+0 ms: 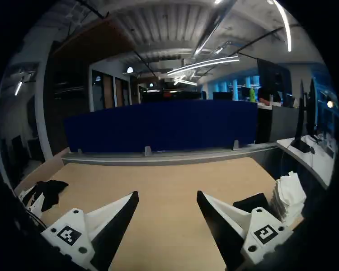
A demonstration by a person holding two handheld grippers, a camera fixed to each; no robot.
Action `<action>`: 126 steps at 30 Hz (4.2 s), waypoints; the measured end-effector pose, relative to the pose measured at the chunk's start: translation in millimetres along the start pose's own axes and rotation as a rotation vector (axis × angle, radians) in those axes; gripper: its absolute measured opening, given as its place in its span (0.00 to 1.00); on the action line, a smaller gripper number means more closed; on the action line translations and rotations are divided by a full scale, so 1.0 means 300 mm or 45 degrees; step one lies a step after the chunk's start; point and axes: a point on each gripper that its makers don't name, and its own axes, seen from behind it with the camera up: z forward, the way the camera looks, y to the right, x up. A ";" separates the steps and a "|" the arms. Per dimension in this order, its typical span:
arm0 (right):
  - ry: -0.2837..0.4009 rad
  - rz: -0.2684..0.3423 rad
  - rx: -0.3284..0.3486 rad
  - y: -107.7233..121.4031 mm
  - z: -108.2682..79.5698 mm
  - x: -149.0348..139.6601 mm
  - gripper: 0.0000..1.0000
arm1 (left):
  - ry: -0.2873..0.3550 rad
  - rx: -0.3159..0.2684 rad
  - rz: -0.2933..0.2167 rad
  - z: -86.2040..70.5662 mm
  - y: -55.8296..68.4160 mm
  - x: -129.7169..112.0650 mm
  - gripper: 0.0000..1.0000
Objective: Fold towel
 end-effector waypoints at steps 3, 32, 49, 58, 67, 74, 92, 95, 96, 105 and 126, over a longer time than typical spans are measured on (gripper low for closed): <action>-0.011 -0.022 -0.003 -0.009 0.013 -0.031 1.00 | 0.002 0.004 -0.012 0.009 -0.012 -0.048 0.85; -0.050 -0.099 0.026 -0.065 0.071 -0.079 1.00 | -0.051 0.017 -0.072 0.032 -0.056 -0.231 0.85; 0.072 -0.055 -0.012 0.068 0.018 0.006 1.00 | -0.053 0.026 -0.066 0.026 -0.052 -0.229 0.85; 0.213 -0.085 -0.097 0.233 -0.034 0.048 1.00 | -0.053 0.027 -0.066 0.028 -0.054 -0.230 0.85; 0.284 -0.074 -0.124 0.329 -0.020 -0.062 1.00 | -0.053 0.027 -0.066 0.030 -0.054 -0.229 0.85; 0.312 -0.033 -0.102 0.376 0.040 -0.205 1.00 | -0.053 0.027 -0.066 0.030 -0.053 -0.228 0.85; 0.355 -0.016 -0.072 0.376 0.106 -0.373 1.00 | -0.053 0.027 -0.066 0.028 -0.052 -0.227 0.85; 0.360 -0.004 -0.072 0.373 0.116 -0.375 1.00 | -0.053 0.027 -0.066 0.027 -0.053 -0.227 0.85; 0.361 -0.001 -0.072 0.373 0.119 -0.375 1.00 | -0.053 0.027 -0.066 0.027 -0.053 -0.227 0.85; 0.359 0.000 -0.073 0.361 0.143 -0.389 1.00 | -0.053 0.027 -0.066 0.028 -0.053 -0.228 0.85; 0.380 -0.023 -0.056 0.315 0.131 -0.414 1.00 | -0.053 0.026 -0.066 0.030 -0.054 -0.227 0.85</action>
